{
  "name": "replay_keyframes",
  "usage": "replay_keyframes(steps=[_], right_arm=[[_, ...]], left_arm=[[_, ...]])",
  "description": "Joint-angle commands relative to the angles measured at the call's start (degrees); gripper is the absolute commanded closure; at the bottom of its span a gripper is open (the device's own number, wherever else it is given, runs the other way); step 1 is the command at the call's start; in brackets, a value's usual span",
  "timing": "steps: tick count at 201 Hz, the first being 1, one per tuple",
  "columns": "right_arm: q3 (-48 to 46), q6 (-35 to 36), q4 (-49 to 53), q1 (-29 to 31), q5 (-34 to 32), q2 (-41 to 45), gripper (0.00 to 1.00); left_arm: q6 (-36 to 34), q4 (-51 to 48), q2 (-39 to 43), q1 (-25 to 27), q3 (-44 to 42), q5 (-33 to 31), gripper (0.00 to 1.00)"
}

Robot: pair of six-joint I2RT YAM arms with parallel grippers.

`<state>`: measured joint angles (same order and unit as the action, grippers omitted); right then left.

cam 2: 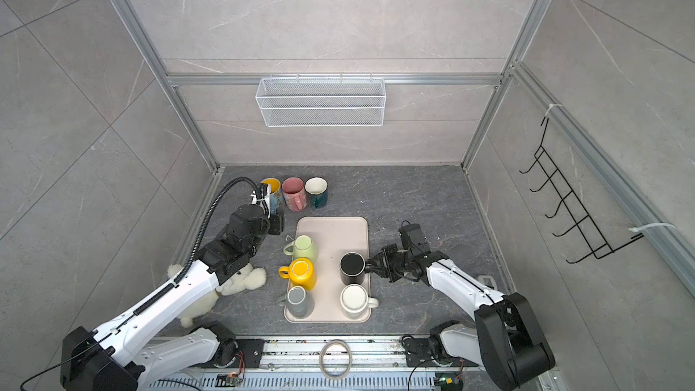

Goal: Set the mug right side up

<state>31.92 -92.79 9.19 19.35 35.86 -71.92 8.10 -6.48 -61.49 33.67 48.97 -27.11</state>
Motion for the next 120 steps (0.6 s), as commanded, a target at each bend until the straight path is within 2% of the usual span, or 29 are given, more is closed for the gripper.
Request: replay_keyframes(steps=[1, 58, 120], right_arm=[[1.6, 1.8, -0.7, -0.1, 0.7, -1.2, 0.68], [1.2, 1.8, -2.6, -0.1, 0.7, -2.7, 0.71], [1.5, 2.2, -3.3, -0.1, 1.2, -3.8, 0.68]], left_arm=[[-1.0, 0.4, 0.1, 0.0, 1.0, -1.6, 0.33], [-1.8, -0.4, 0.3, 0.0, 1.1, -2.6, 0.33], [-1.7, -0.2, -0.2, 0.1, 0.9, -2.7, 0.33]])
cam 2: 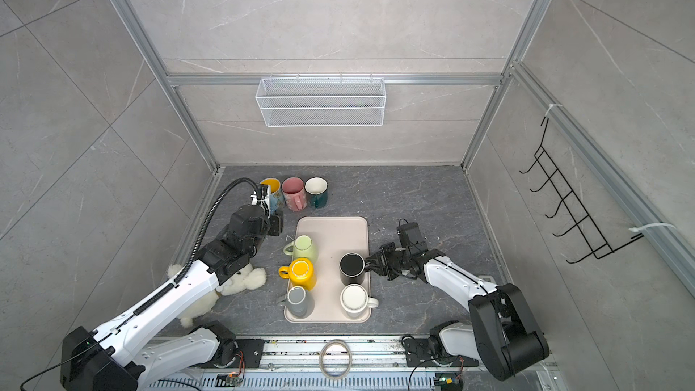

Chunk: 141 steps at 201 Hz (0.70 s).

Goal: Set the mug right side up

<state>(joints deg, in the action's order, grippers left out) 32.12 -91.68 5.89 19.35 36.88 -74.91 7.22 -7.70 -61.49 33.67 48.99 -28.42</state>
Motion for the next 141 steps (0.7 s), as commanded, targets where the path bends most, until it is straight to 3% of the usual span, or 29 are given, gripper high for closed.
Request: replay_keyframes(steps=[1, 94, 141], right_arm=[[1.3, 1.1, 0.0, -0.1, 0.2, -0.8, 0.68], [2.6, 1.2, -1.8, 0.0, 0.7, -3.8, 0.66], [3.4, 1.1, -3.0, 0.2, 0.8, -5.6, 0.72]], left_arm=[[-0.8, 1.0, -0.2, 0.0, 0.9, -1.4, 0.33], [-1.6, 1.0, -1.0, 0.0, 0.9, -2.2, 0.33], [-1.9, 1.1, -2.2, 0.0, 1.1, -2.4, 0.33]])
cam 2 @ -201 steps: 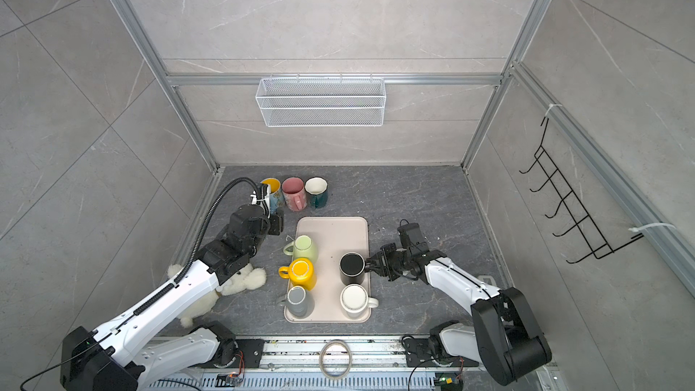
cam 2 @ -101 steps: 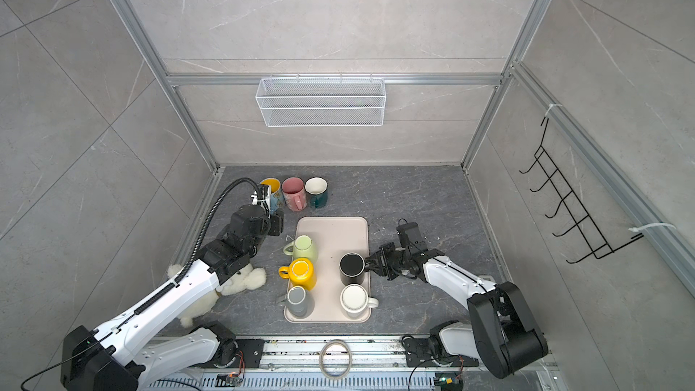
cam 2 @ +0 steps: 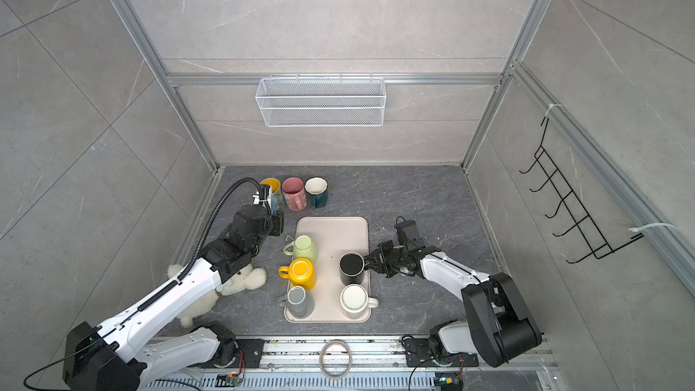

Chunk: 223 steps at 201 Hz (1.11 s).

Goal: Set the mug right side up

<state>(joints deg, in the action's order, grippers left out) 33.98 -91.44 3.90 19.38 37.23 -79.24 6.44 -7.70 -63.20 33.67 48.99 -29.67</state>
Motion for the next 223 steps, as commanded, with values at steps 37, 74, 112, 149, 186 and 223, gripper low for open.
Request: replay_keyframes(steps=[37, 74, 112, 149, 186, 223], right_arm=[[2.1, 0.3, -3.2, 0.3, 0.3, -3.2, 0.82], [3.4, -0.4, -7.6, 0.6, 0.0, -5.8, 0.91], [7.3, 1.4, -8.5, 0.7, -1.2, -6.7, 1.0], [12.9, 8.8, -2.9, 1.9, -5.0, -4.8, 1.0], [19.3, 19.1, 3.3, 5.1, -11.0, -2.7, 1.0], [27.0, 31.8, 11.4, 11.4, -22.1, -1.3, 1.0]], left_arm=[[-1.6, 1.4, -1.0, 0.0, 1.1, -1.6, 0.33], [-2.3, 1.6, -1.8, 0.0, 1.4, -2.0, 0.32], [-2.6, 1.7, -2.4, 0.0, 1.9, -1.9, 0.32], [-2.5, 1.7, -2.2, 0.0, 2.3, -1.5, 0.32], [-2.0, 1.8, -1.6, 0.0, 2.8, -0.2, 0.32], [-1.5, 1.9, -1.0, 0.0, 3.6, 1.6, 0.32]])
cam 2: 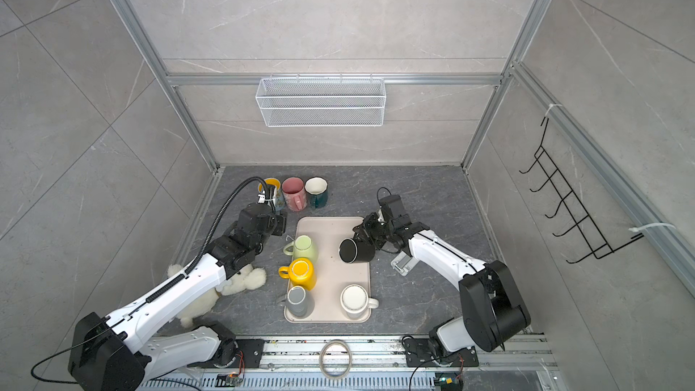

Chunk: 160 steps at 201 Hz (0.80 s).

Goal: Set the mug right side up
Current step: 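Lift and rotate the black mug upright with the right gripper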

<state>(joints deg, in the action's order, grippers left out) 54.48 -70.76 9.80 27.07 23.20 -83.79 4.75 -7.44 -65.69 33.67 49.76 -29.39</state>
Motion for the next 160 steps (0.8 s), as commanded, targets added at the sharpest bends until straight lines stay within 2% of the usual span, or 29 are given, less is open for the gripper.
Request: replay_keyframes(steps=[1, 73, 91, 116, 160], right_arm=[[6.7, 11.4, 5.7, 3.8, -8.5, 3.3, 1.0], [13.6, 30.4, 12.5, 14.3, -28.2, 5.3, 1.0], [14.1, 35.8, 13.4, 17.4, -34.2, 6.0, 1.0], [14.1, 45.3, 13.4, 23.0, -45.3, 6.7, 1.0], [11.0, 70.3, 4.8, 35.8, -70.4, 5.3, 1.0]], left_arm=[[0.2, 1.7, 1.5, 0.0, 2.9, 1.4, 0.32], [0.8, 2.8, 2.6, -0.1, 4.4, 3.8, 0.32], [0.8, 1.9, 2.5, -0.1, 6.2, 5.0, 0.4], [0.6, -1.9, 1.4, -0.4, 10.8, 10.0, 0.4], [1.1, -9.9, -2.4, -2.0, 19.9, 21.1, 0.33]])
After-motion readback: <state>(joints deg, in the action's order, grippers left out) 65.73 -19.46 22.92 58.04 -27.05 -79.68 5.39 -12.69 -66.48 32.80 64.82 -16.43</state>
